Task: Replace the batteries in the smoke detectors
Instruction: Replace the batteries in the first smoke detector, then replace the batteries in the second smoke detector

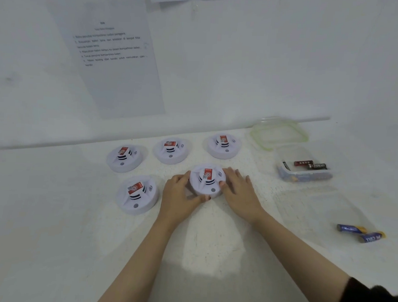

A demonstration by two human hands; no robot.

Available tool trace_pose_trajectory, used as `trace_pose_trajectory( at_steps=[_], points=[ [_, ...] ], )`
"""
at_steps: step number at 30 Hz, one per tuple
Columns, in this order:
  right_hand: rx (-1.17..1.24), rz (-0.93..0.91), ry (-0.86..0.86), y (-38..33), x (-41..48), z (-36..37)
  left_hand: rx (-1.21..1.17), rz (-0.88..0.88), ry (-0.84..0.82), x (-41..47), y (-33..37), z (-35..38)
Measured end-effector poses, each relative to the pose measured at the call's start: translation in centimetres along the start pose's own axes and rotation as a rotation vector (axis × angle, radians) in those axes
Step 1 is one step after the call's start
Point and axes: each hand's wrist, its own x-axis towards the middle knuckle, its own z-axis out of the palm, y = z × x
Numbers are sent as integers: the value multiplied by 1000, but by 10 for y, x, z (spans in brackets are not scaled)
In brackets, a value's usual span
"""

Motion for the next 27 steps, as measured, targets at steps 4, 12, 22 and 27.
trace_pose_trajectory(
  at_steps=[4, 12, 22, 27],
  points=[
    [-96, 12, -1, 5, 2, 3, 63, -4, -33, -1, 8, -5],
    [-99, 34, -5, 5, -4, 3, 674, 4, 183, -9, -10, -63],
    [9, -3, 56, 4, -6, 2, 143, -246, -84, -20, -19, -103],
    [138, 116, 141, -3, -12, -1, -470, -77, -105, -30, 8, -102]
  ],
)
